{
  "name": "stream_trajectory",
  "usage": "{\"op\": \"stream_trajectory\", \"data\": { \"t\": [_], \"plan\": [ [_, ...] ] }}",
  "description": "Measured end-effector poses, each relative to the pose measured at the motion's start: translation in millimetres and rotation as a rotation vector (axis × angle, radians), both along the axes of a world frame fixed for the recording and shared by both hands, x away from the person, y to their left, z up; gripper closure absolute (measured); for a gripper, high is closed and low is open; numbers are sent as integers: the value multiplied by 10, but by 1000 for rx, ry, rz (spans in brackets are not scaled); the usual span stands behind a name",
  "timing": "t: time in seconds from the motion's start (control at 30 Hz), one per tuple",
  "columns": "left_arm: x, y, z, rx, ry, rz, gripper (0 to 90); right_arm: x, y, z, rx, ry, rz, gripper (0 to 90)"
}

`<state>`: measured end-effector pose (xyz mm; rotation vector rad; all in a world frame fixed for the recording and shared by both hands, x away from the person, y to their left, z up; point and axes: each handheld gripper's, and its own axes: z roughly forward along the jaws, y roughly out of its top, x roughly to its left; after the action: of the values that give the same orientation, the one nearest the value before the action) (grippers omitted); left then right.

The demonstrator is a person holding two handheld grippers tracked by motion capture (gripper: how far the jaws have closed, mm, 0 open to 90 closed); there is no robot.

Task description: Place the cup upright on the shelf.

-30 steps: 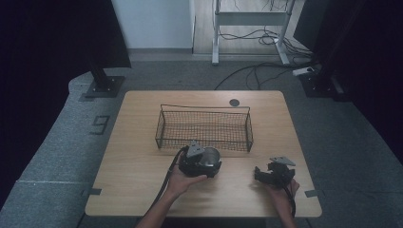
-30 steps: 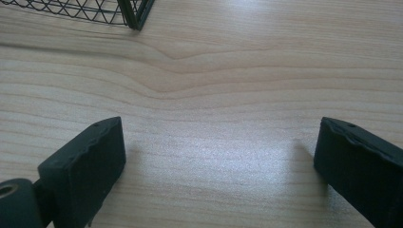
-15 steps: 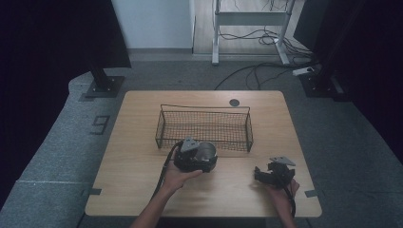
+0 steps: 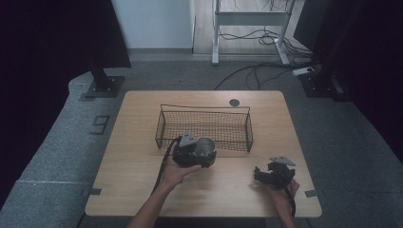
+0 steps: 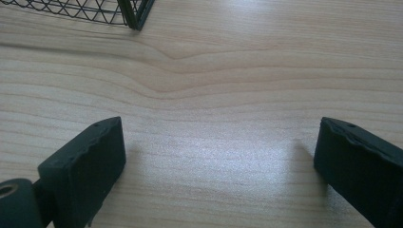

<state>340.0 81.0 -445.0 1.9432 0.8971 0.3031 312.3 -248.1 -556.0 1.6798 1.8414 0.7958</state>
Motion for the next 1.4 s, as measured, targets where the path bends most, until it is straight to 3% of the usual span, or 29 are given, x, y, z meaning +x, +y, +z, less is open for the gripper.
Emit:
{"op": "stream_trajectory", "data": {
  "t": [0.47, 0.7, 1.1, 1.4],
  "plan": [
    [71, 54, 81, -19, 3, 13, 145, -1, 2, 0, 0, -2, 1, 34],
    [134, 47, 118, -35, 13, -7, 145, -1, 0, 0, -1, -2, 3, 34],
    [223, 104, 214, -26, 1, 14, 145, -1, 2, 0, 0, -3, 2, 36],
    [277, 144, 289, -43, 0, 16, 145, -2, 2, 2, 1, 0, 2, 35]
  ]
}}
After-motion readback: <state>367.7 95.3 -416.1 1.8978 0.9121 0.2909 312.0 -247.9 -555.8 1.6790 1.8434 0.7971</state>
